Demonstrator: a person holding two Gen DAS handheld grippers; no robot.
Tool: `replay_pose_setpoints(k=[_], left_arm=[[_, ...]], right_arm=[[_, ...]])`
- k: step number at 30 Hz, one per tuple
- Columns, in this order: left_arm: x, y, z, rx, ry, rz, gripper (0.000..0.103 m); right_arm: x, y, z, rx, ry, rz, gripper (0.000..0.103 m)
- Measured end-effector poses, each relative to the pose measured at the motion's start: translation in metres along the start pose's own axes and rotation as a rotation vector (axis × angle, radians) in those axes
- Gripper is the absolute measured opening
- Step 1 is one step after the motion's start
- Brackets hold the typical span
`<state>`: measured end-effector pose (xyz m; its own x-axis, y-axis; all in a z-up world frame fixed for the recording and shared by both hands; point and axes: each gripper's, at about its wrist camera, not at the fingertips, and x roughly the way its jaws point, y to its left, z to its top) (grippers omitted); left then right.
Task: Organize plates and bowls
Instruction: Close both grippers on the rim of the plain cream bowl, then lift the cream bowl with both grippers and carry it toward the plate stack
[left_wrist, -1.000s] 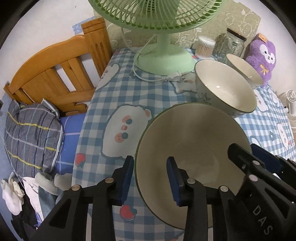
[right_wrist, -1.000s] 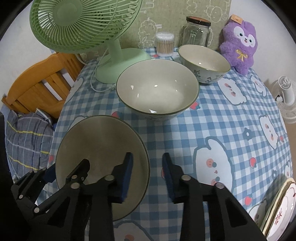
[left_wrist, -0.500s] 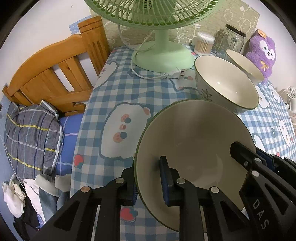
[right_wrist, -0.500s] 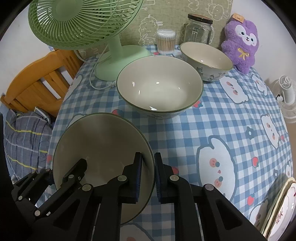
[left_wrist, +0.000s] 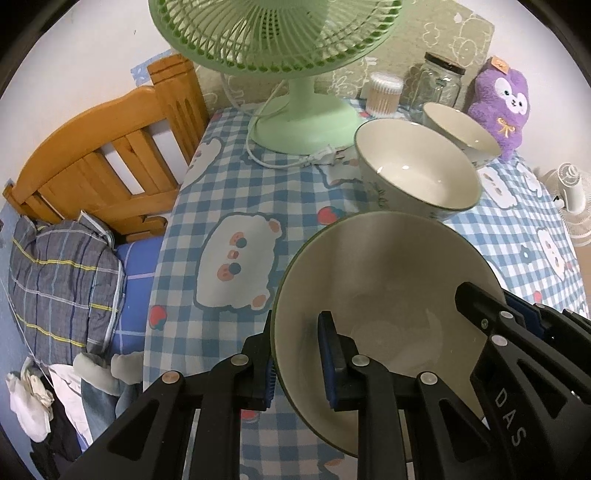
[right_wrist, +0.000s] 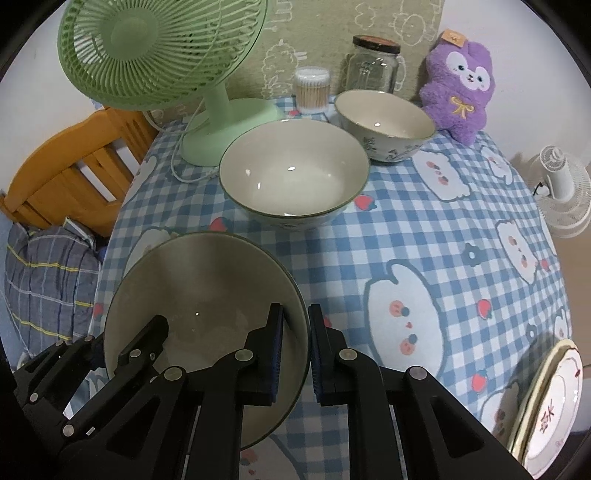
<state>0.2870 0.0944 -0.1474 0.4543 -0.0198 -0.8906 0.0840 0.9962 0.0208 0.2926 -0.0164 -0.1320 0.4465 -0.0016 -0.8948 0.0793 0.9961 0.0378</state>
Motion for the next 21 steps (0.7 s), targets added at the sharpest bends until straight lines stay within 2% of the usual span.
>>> replay_pose_setpoints(k=[21], left_arm=[[-0.056,-0.058,-0.029,-0.011,-0.043,-0.014,0.018]], right_arm=[[-0.057,-0.059,-0.032,-0.013,-0.036,-0.009,0.016]])
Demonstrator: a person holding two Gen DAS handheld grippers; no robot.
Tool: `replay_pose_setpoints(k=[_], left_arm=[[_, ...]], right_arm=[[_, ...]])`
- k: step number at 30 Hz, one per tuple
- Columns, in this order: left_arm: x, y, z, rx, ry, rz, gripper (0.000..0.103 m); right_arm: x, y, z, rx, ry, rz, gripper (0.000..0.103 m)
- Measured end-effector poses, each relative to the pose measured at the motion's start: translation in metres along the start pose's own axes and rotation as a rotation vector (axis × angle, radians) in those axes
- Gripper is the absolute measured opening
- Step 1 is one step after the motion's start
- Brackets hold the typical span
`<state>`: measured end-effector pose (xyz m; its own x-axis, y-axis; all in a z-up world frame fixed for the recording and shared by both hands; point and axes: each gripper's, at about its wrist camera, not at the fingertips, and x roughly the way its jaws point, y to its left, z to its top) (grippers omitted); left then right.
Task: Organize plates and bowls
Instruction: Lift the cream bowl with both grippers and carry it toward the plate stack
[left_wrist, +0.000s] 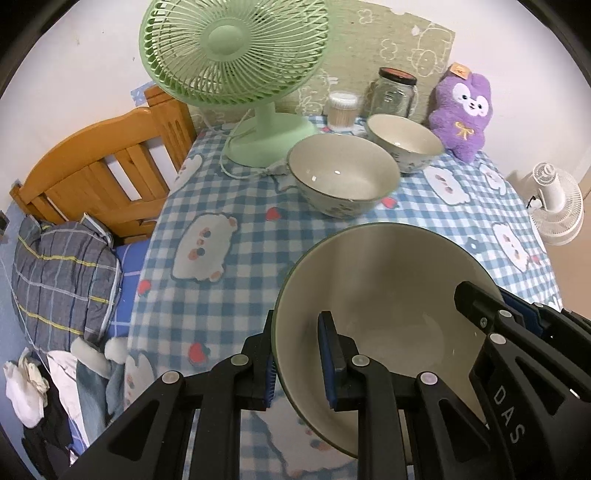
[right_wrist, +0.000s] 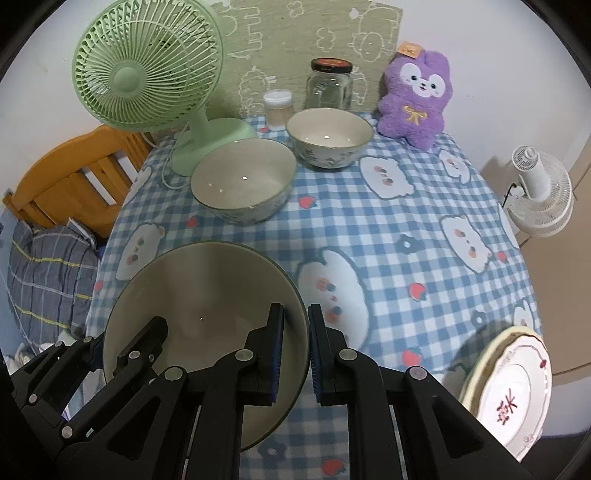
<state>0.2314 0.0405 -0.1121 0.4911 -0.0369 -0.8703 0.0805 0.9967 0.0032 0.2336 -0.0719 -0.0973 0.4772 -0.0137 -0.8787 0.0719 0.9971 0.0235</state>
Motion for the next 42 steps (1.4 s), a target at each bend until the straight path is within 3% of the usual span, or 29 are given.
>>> replay_pose_setpoints(k=[23,42], left_arm=[[-0.021,-0.073,-0.061,-0.009,0.006,-0.003,0.018],[-0.012,-0.098,-0.108,-0.010,0.005,0.013,0.018]], right_arm=[[-0.021,-0.071,-0.062,-0.005,0.012,-0.005,0.016],[-0.006,-0.090,-0.106,-0.015,0.043,0.000,0.016]])
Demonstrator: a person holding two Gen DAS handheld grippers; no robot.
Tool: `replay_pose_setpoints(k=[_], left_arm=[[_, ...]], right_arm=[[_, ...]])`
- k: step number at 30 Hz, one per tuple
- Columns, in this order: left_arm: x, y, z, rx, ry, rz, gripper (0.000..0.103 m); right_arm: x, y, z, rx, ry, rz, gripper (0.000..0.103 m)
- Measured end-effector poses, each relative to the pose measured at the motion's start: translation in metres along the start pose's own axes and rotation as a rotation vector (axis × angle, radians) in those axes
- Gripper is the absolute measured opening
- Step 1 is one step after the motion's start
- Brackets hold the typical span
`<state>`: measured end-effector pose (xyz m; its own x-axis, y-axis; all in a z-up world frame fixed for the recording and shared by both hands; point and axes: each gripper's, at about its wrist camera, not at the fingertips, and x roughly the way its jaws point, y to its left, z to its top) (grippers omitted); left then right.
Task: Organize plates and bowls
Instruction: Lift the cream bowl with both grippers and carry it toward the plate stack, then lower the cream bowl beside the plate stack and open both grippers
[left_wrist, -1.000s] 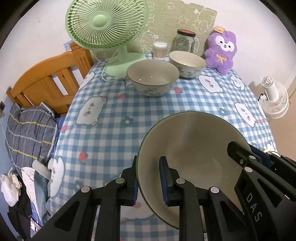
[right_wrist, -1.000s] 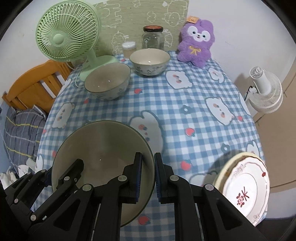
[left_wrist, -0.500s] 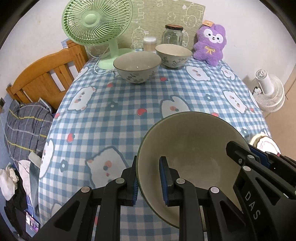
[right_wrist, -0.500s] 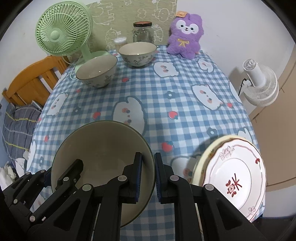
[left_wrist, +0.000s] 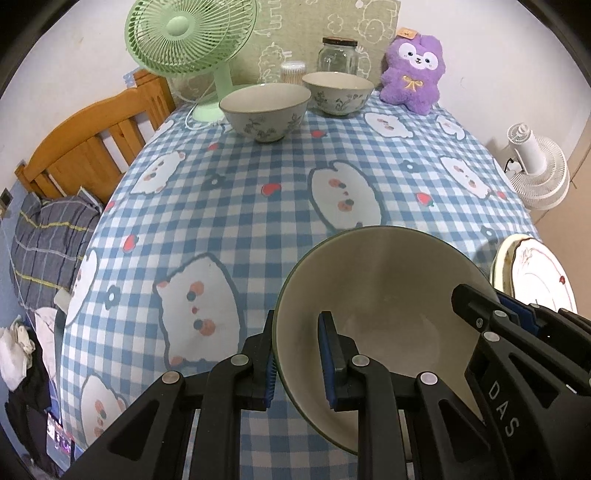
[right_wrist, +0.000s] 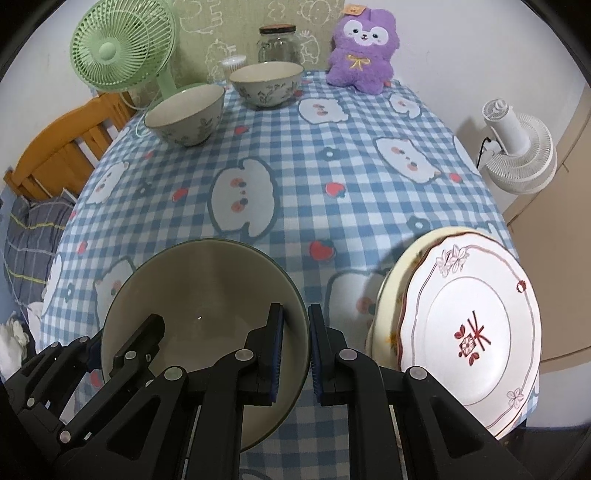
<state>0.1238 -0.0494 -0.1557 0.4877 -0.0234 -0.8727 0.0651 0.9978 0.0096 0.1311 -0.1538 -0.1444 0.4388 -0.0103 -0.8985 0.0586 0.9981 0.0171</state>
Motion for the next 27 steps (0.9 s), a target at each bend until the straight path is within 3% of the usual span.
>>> replay_pose_setpoints(k=[16,24,27], left_arm=[[0.001,0.001,-0.017,-0.017,0.009,-0.002,0.019],[0.001,-0.003,-0.017,-0.012,0.029,-0.011,0.042],[0.000,-0.004,-0.016,-0.004,0.032,0.004,0.045]], right_arm=[[-0.001,0.003,-0.013,-0.019,0.008,-0.017,0.016],[0.000,0.001,-0.014,-0.018,0.026,-0.009,0.017],[-0.002,0.001,-0.013,-0.027,0.022,-0.010,0.018]])
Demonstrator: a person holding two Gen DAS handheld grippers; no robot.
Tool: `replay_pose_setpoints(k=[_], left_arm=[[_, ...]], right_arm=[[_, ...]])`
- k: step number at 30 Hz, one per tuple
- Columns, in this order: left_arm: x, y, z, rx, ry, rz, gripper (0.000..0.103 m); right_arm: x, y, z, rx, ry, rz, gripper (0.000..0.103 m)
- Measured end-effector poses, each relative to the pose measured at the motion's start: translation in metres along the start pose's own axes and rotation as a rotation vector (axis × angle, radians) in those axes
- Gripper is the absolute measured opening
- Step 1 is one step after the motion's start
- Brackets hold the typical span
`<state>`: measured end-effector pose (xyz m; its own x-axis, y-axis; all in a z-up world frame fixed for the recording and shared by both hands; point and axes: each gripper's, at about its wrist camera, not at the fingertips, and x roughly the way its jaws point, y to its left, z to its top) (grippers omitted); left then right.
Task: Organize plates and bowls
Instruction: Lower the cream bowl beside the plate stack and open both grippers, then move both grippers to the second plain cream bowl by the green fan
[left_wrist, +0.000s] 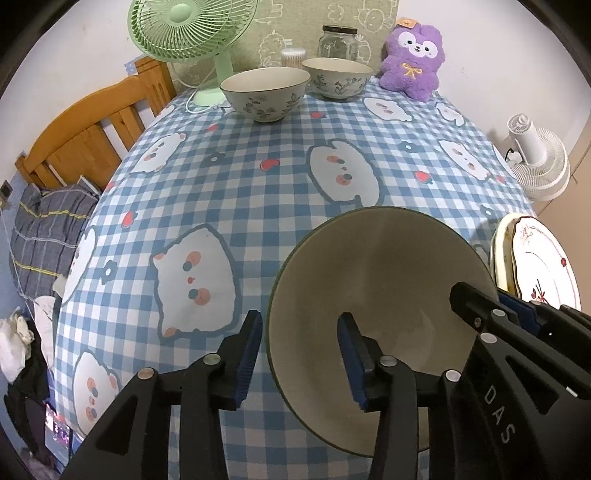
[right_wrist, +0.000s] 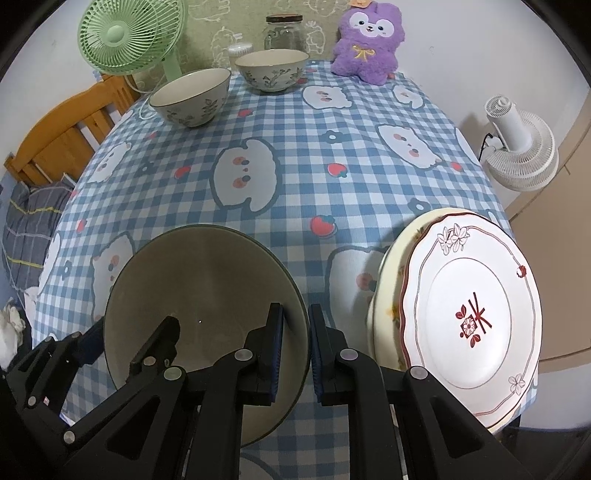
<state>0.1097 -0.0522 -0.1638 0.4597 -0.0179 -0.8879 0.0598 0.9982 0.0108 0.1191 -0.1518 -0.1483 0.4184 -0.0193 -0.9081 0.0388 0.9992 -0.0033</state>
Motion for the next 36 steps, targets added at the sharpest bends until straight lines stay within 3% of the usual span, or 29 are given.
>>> replay_pose_setpoints(k=[2,5,6,8,9,15,18,21,30,36], left_arm=[[-0.002,0.001,0.001,-0.003,-0.003,0.005,0.047],[-0.006,0.003,0.003,-0.005,-0.010,0.014,0.048],[-0.008,0.004,0.004,-0.008,-0.012,0.017,0.049],[-0.011,0.007,0.006,-0.019,-0.013,0.013,0.052],[-0.014,0.008,0.007,-0.023,-0.016,-0.002,0.062],[-0.039,0.003,0.018,-0.008,-0.073,0.005,0.069],[-0.054,0.001,0.025,-0.007,-0.099,0.005,0.071],[-0.072,-0.002,0.032,-0.009,-0.134,0.003,0.079],[-0.109,-0.009,0.051,-0.020,-0.187,0.046,0.083],[-0.127,-0.005,0.067,-0.032,-0.224,0.035,0.083]], right_arm=[[-0.002,0.000,0.001,-0.004,-0.005,0.000,0.018],[-0.006,-0.002,0.005,-0.003,-0.008,-0.013,0.028],[-0.008,-0.004,0.006,0.003,-0.014,-0.014,0.034],[-0.012,-0.007,0.008,0.014,-0.023,0.003,0.060],[-0.017,-0.009,0.009,0.028,-0.038,-0.002,0.067],[-0.040,-0.012,0.021,0.018,-0.080,0.026,0.071],[-0.058,-0.014,0.027,0.010,-0.122,0.038,0.081],[-0.075,-0.015,0.033,0.009,-0.164,0.045,0.085],[-0.116,-0.016,0.052,-0.006,-0.220,0.014,0.086],[-0.135,-0.013,0.067,0.000,-0.261,0.004,0.086]])
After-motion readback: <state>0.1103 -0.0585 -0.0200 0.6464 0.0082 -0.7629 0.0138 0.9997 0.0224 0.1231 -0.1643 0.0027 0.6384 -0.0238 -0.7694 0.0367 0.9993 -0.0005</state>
